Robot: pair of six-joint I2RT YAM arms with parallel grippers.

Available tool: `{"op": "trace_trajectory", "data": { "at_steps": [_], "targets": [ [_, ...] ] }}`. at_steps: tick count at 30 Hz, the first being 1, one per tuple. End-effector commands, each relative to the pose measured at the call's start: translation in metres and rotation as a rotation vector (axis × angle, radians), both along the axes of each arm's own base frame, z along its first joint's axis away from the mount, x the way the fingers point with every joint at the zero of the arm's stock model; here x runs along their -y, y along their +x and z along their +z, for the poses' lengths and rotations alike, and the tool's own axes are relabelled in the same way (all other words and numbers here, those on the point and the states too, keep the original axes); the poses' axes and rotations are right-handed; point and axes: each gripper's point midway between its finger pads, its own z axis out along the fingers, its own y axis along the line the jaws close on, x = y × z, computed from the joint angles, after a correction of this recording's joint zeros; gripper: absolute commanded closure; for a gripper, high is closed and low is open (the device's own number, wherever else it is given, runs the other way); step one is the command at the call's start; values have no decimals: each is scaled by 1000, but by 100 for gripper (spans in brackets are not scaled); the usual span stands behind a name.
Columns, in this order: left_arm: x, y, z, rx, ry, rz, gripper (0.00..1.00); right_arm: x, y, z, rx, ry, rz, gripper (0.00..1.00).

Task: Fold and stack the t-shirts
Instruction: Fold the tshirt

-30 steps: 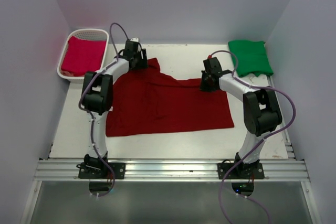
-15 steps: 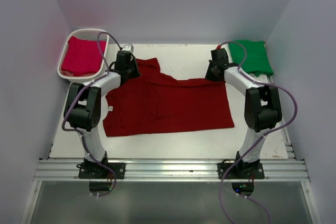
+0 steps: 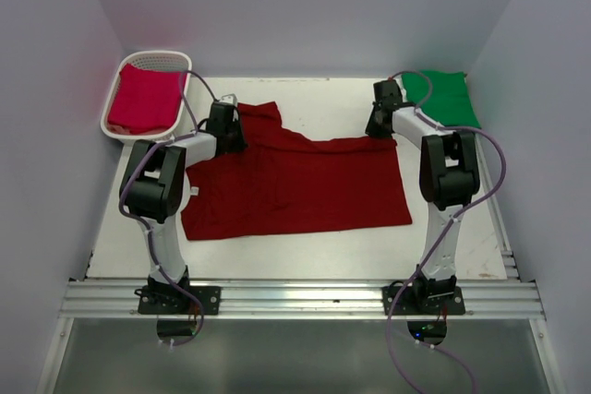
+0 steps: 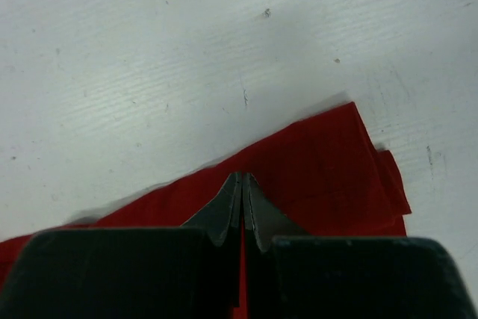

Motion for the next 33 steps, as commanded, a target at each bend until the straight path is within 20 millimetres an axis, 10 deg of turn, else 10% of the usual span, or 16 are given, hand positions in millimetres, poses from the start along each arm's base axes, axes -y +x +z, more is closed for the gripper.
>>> {"op": "trace_trajectory", "data": {
  "at_steps": [1, 10, 33],
  "targets": [
    [-10, 0, -3, 7, 17, 40, 100, 7, -1, -1, 0, -4, -33, 100],
    [-13, -10, -18, -52, 33, 42, 100, 9, -4, -31, -52, -1, -47, 100],
    [-17, -16, -22, -71, 54, 46, 100, 35, 76, -49, -89, 59, -140, 100]
  ]
}}
